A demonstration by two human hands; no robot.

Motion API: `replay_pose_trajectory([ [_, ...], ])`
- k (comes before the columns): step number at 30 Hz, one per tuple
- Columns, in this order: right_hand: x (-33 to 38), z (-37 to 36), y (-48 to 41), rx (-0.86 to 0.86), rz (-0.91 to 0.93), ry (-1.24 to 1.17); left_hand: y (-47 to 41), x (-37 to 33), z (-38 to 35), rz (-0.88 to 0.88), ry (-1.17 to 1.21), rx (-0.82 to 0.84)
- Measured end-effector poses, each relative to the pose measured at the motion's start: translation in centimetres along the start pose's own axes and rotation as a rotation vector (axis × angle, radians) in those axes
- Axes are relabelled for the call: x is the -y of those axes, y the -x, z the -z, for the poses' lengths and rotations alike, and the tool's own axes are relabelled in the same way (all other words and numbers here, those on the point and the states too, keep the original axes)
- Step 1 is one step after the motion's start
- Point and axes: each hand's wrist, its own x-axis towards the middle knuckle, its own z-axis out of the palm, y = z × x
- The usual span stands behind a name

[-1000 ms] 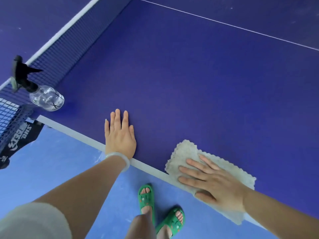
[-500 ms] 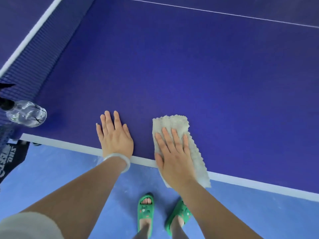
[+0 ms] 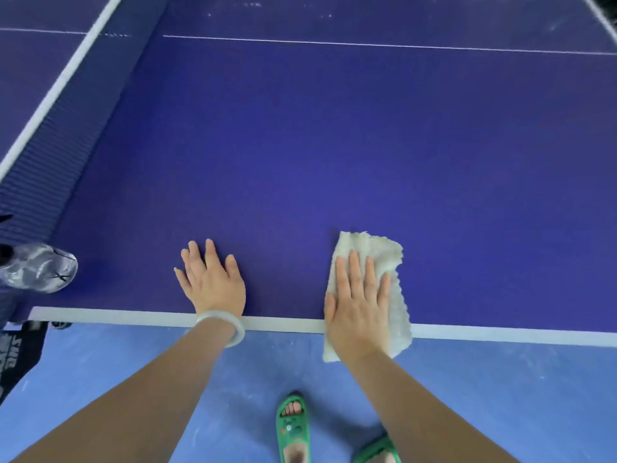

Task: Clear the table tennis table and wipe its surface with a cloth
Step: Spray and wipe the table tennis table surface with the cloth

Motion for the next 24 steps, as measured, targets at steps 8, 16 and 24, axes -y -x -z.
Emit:
replay_pose_trajectory([
  [8, -9.5, 1.3, -0.1, -0.017, 0.056, 0.006, 8.8, -12.4, -4.7, -0.527, -0.042, 0.249],
  [16, -21.7, 3.3, -0.7, -0.032, -0.614, -0.084, 11.1, -15.6, -6.5, -0.389, -0.414, 0.381],
  [24, -21.5, 3.0, 0.7, -0.016, 0.091, 0.010, 10.8, -16.5, -6.2, -0.354, -0.489, 0.437],
])
